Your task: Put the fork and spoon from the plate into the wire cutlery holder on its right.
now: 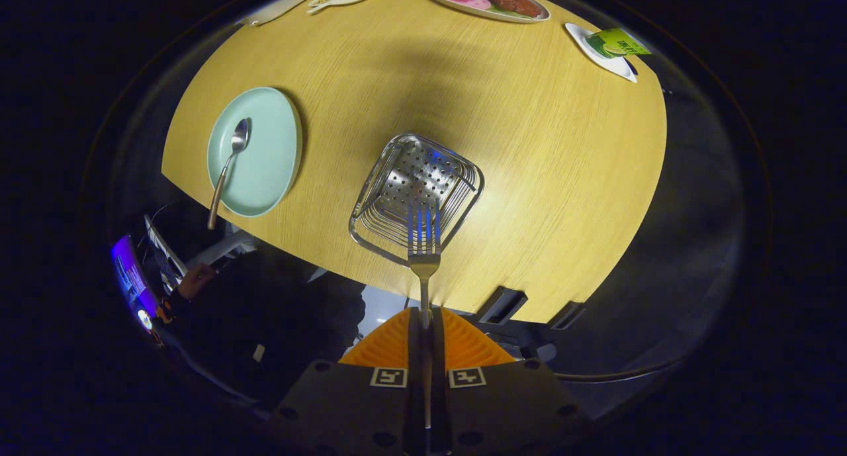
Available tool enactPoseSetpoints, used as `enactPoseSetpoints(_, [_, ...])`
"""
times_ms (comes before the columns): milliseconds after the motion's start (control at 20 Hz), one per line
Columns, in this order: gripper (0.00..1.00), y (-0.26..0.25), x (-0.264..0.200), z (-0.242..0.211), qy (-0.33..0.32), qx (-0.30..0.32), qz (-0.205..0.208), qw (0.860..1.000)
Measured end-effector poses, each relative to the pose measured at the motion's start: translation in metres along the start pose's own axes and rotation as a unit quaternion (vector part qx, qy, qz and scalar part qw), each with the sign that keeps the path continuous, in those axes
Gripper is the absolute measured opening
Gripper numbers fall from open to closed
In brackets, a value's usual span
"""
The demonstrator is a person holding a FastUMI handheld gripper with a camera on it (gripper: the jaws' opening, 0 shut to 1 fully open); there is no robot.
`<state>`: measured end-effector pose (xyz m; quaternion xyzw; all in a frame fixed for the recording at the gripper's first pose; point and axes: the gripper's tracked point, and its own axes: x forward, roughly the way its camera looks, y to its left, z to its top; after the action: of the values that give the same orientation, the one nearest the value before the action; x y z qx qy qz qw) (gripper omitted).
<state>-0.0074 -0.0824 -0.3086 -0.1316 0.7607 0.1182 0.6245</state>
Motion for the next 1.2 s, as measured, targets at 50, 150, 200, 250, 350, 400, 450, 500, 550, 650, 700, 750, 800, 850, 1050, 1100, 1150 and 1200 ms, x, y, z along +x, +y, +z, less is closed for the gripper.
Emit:
enactPoseSetpoints(50, [0.08,0.001,0.001,0.004,0.005,0.002,-0.001,1.000])
enactPoseSetpoints(150, [0.08,0.002,0.003,0.009,0.017,0.002,-0.005,1.000])
enactPoseSetpoints(200, [0.08,0.002,0.006,0.013,0.021,0.003,-0.010,1.000])
enactPoseSetpoints(250, [0.10,0.003,0.007,0.016,0.020,0.004,-0.012,1.000])
enactPoseSetpoints(350, [0.13,0.006,0.008,0.024,0.011,0.010,-0.007,1.000])
enactPoseSetpoints(400, [0.14,0.006,0.008,0.029,0.004,0.013,-0.006,1.000])
enactPoseSetpoints(450, [0.15,0.007,0.004,0.033,-0.003,0.016,-0.005,1.000])
enactPoseSetpoints(500, [0.23,0.007,0.008,0.036,-0.015,0.020,-0.004,1.000])
enactPoseSetpoints(550, [0.26,0.007,0.006,0.041,-0.033,0.025,-0.003,0.999])
enactPoseSetpoints(650, [0.31,0.010,-0.002,0.049,-0.075,0.038,0.009,0.996])
enactPoseSetpoints(700, [0.33,0.010,-0.005,0.051,-0.098,0.042,0.012,0.994])
enactPoseSetpoints(750, [0.33,0.010,-0.010,0.052,-0.120,0.045,0.010,0.992])
enactPoseSetpoints(800, [0.33,0.010,-0.015,0.050,-0.139,0.048,0.010,0.989])
enactPoseSetpoints(850, [0.33,0.013,-0.020,0.048,-0.156,0.049,0.011,0.986])
enactPoseSetpoints(1050, [0.35,0.035,-0.043,0.035,-0.232,0.049,0.012,0.971])
enactPoseSetpoints(1100, [0.35,0.048,-0.050,0.034,-0.251,0.048,0.018,0.967])
enactPoseSetpoints(1150, [0.35,0.063,-0.055,0.035,-0.268,0.043,0.028,0.962])
enactPoseSetpoints(1200, [0.35,0.080,-0.060,0.037,-0.283,0.040,0.039,0.957])
